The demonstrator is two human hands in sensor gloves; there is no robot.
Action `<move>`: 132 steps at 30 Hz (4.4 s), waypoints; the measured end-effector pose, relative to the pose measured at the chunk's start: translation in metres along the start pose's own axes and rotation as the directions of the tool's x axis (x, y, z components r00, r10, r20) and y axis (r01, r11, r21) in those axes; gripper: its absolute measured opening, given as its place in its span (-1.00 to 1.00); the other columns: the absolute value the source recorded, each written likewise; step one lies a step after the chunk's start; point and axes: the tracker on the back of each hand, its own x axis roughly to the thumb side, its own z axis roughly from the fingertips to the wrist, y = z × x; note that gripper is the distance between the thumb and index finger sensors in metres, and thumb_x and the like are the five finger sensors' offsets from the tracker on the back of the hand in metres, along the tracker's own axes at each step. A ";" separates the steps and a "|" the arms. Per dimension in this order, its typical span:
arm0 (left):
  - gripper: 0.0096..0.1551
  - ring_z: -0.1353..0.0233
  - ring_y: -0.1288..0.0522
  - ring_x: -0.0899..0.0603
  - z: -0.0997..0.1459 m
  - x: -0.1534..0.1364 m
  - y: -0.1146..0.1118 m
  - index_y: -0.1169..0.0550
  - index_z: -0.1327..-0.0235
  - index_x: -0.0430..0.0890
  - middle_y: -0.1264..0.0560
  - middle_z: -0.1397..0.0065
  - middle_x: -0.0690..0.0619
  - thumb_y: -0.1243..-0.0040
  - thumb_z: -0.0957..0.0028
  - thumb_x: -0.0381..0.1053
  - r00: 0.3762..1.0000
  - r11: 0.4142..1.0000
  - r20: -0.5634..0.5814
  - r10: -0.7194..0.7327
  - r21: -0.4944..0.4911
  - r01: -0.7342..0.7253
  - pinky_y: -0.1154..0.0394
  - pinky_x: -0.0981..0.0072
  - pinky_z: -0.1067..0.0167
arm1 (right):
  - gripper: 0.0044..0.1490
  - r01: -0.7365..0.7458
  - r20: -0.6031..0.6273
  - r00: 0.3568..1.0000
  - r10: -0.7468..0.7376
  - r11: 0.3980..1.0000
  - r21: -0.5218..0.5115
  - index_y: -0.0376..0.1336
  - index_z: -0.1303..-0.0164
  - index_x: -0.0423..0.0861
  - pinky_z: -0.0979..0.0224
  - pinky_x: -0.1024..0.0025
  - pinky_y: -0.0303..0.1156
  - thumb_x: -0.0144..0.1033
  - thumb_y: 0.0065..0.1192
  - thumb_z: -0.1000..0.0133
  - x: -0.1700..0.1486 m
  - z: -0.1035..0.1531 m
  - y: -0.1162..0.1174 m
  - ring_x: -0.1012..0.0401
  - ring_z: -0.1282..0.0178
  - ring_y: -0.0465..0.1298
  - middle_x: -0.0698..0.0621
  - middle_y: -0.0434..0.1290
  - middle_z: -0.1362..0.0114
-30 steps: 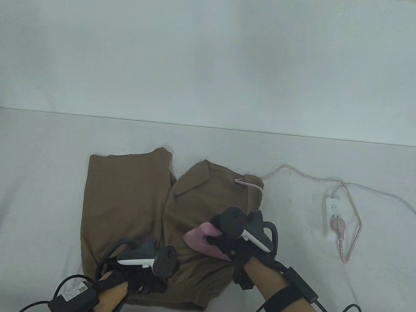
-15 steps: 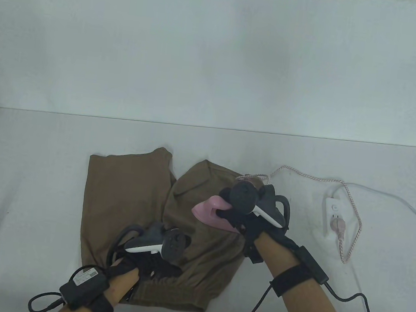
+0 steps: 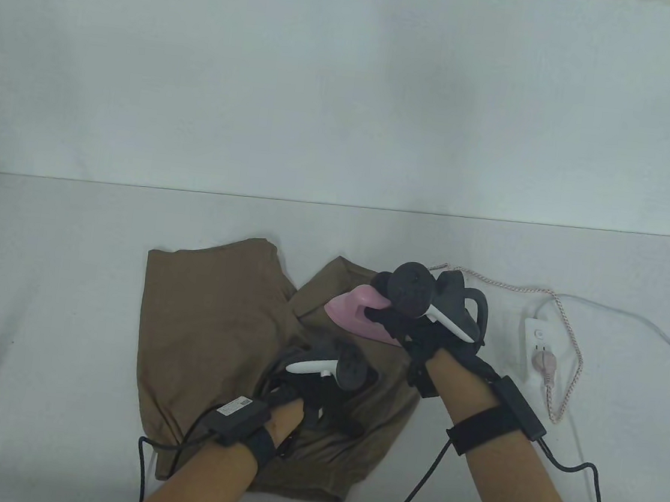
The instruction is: Iron shorts with electric iron on table
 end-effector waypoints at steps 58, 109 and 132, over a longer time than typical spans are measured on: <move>-0.06 -0.51 -0.37 -0.15 0.158 -0.077 -0.064 -0.18 -0.56 0.24 -0.20 -0.63 0.09 -0.31 0.07 0.37 0.967 0.984 -0.191 -0.170 0.022 0.177 -0.20 -0.34 -0.53 | -0.25 -0.045 0.137 0.990 0.024 0.988 0.149 0.28 -0.38 0.32 -0.23 -0.10 0.50 0.07 0.54 0.05 0.194 -0.151 0.135 0.23 -0.17 0.60 0.31 0.55 -0.20; -0.10 -0.51 -0.39 -0.15 0.154 -0.075 -0.059 -0.21 -0.55 0.23 -0.23 -0.63 0.09 -0.30 0.04 0.36 0.964 0.982 -0.189 -0.187 0.001 0.191 -0.19 -0.36 -0.53 | -0.27 -0.096 0.168 0.984 0.066 0.980 0.177 0.29 -0.36 0.33 -0.13 -0.03 0.54 0.12 0.53 0.05 0.196 -0.137 0.147 0.26 -0.11 0.62 0.30 0.56 -0.15; -0.10 -0.51 -0.39 -0.16 0.154 -0.074 -0.060 -0.21 -0.55 0.23 -0.23 -0.62 0.09 -0.31 0.04 0.35 0.963 0.980 -0.189 -0.193 0.006 0.198 -0.20 -0.36 -0.53 | -0.28 -0.122 0.105 0.989 0.107 0.982 0.146 0.30 -0.33 0.35 -0.11 0.00 0.56 0.15 0.52 0.06 0.163 -0.117 0.139 0.28 -0.09 0.63 0.31 0.57 -0.13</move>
